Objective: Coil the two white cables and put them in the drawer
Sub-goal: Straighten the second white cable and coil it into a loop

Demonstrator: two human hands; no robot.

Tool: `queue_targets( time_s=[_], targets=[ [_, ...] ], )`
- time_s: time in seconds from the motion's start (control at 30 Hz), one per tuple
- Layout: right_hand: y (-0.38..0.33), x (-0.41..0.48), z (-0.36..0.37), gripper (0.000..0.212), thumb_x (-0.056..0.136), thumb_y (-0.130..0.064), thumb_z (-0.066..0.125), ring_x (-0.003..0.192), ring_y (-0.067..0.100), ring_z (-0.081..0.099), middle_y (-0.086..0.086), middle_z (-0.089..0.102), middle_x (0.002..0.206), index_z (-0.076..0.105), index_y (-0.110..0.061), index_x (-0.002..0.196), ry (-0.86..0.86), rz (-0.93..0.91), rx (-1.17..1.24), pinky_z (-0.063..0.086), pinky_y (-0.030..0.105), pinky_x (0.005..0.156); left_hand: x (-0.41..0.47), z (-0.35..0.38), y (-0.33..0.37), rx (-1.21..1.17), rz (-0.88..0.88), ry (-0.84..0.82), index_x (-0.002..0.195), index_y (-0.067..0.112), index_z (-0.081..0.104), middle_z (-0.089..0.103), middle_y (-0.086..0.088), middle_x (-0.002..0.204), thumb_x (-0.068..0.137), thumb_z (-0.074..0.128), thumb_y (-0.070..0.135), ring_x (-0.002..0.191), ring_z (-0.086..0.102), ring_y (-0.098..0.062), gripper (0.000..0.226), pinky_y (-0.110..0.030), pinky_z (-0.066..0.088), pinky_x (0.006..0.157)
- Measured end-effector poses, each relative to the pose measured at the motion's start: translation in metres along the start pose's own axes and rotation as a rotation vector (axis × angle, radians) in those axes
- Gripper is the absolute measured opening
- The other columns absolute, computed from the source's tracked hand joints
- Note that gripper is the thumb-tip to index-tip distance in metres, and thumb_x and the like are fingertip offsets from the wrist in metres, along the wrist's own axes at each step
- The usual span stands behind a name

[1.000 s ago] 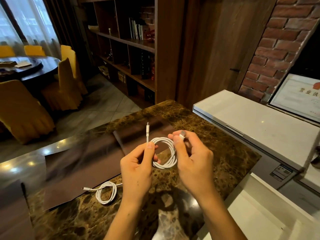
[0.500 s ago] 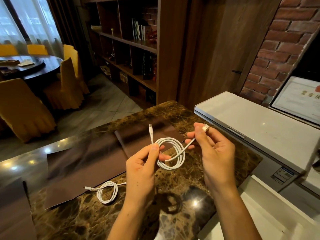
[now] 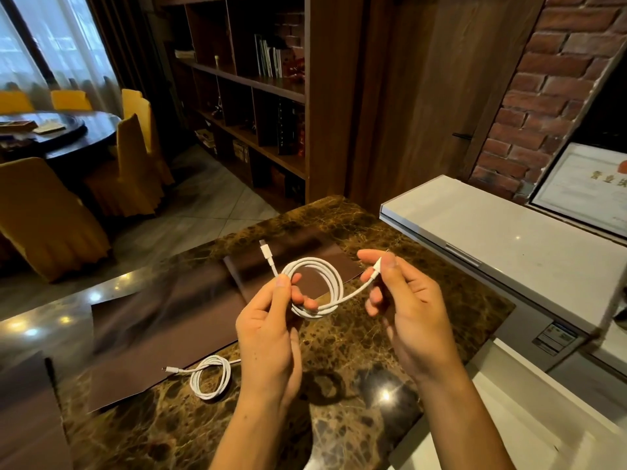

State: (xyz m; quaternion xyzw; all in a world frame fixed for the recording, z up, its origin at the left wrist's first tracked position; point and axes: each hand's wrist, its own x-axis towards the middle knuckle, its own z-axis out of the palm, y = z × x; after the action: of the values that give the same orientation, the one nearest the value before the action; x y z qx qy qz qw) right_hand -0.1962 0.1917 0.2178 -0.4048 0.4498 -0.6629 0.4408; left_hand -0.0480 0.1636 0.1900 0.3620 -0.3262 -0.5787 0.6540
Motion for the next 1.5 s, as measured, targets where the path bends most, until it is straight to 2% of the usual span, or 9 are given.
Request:
queue_targets(
  time_s=[0.17, 0.37, 0.57, 0.77, 0.9, 1.0, 1.17, 1.33, 1.5],
  targets=[
    [-0.001, 0.005, -0.004, 0.029, 0.102, -0.018, 0.051, 0.065, 0.008, 0.056, 0.003, 0.064, 0.082, 0.067, -0.01, 0.125, -0.08, 0.208, 0.206, 0.052, 0.02, 0.058, -0.006, 0.007, 0.004, -0.139, -0.075, -0.072, 0.086, 0.005, 0.068, 0.052, 0.001, 0.063, 0.092, 0.056, 0.024, 0.055, 0.049, -0.011, 0.023, -0.027, 0.041, 0.064],
    [0.003, 0.009, -0.003, 0.021, 0.094, -0.012, 0.068, 0.084, 0.027, 0.07, 0.017, 0.079, 0.098, 0.073, -0.008, 0.113, -0.106, 0.177, -0.12, 0.055, 0.033, 0.069, -0.007, 0.005, 0.002, 0.012, 0.029, -0.162, 0.077, 0.012, 0.074, 0.053, 0.0, 0.061, 0.094, 0.056, 0.023, 0.054, 0.048, -0.012, 0.028, -0.026, 0.045, 0.06],
    [-0.01, 0.008, -0.003, 0.023, 0.097, -0.007, 0.058, 0.097, 0.035, 0.072, 0.026, 0.075, 0.106, 0.077, -0.005, 0.11, -0.411, 0.249, -0.193, 0.059, 0.04, 0.083, -0.008, 0.006, 0.003, 0.185, 0.138, -0.12, 0.07, 0.017, 0.076, 0.056, 0.002, 0.059, 0.093, 0.059, 0.027, 0.051, 0.052, -0.012, 0.03, -0.036, 0.05, 0.063],
    [-0.01, 0.003, -0.006, 0.025, 0.087, -0.012, 0.072, 0.09, 0.024, 0.073, 0.017, 0.077, 0.097, 0.073, 0.002, 0.108, -0.451, 0.179, -0.087, 0.059, 0.032, 0.079, -0.012, 0.009, 0.005, 0.25, 0.194, -0.103, 0.072, 0.006, 0.072, 0.057, -0.006, 0.062, 0.1, 0.057, 0.017, 0.057, 0.052, -0.017, 0.034, -0.031, 0.047, 0.06],
    [-0.003, -0.006, 0.005, 0.041, 0.073, 0.007, 0.083, 0.099, 0.035, 0.074, 0.019, 0.077, 0.098, 0.073, -0.006, 0.11, -0.324, 0.101, -0.075, 0.061, 0.046, 0.086, -0.01, 0.008, 0.005, 0.289, 0.231, -0.102, 0.071, 0.008, 0.071, 0.059, -0.026, 0.07, 0.101, 0.058, 0.018, 0.067, 0.057, -0.037, 0.035, -0.047, 0.05, 0.067],
    [0.0, -0.012, 0.016, 0.052, 0.072, 0.002, 0.087, 0.088, 0.033, 0.077, 0.014, 0.078, 0.092, 0.066, -0.019, 0.115, -0.158, -0.009, -0.154, 0.063, 0.052, 0.08, -0.011, 0.006, 0.005, 0.3, 0.229, -0.095, 0.082, 0.013, 0.08, 0.07, -0.01, 0.07, 0.1, 0.059, 0.016, 0.068, 0.064, -0.02, 0.028, -0.036, 0.055, 0.067],
    [0.015, -0.016, 0.023, 0.026, 0.084, -0.024, 0.082, 0.079, 0.008, 0.074, -0.013, 0.075, 0.086, 0.069, -0.028, 0.107, 0.049, -0.415, -0.678, 0.062, 0.03, 0.066, -0.012, 0.0, 0.004, 0.327, 0.224, -0.108, 0.1, 0.02, 0.082, 0.077, -0.01, 0.082, 0.101, 0.057, 0.014, 0.074, 0.068, -0.018, 0.026, -0.031, 0.058, 0.069],
    [0.037, -0.016, 0.025, 0.021, 0.094, -0.017, 0.071, 0.093, 0.001, 0.068, -0.004, 0.075, 0.104, 0.068, -0.015, 0.115, 0.109, -0.627, -0.823, 0.057, 0.015, 0.077, -0.012, -0.004, -0.002, 0.4, 0.259, -0.083, 0.098, 0.02, 0.081, 0.069, -0.003, 0.069, 0.102, 0.057, 0.013, 0.065, 0.062, -0.011, 0.025, -0.029, 0.055, 0.064],
    [0.04, -0.012, 0.032, 0.014, 0.087, -0.012, 0.077, 0.107, 0.005, 0.07, -0.005, 0.077, 0.112, 0.077, -0.017, 0.1, 0.229, -0.384, -0.495, 0.057, 0.025, 0.09, -0.009, -0.007, -0.007, 0.402, 0.217, -0.105, 0.096, 0.018, 0.08, 0.063, 0.004, 0.063, 0.102, 0.057, 0.014, 0.057, 0.062, -0.01, 0.024, -0.028, 0.053, 0.058]
  ],
)
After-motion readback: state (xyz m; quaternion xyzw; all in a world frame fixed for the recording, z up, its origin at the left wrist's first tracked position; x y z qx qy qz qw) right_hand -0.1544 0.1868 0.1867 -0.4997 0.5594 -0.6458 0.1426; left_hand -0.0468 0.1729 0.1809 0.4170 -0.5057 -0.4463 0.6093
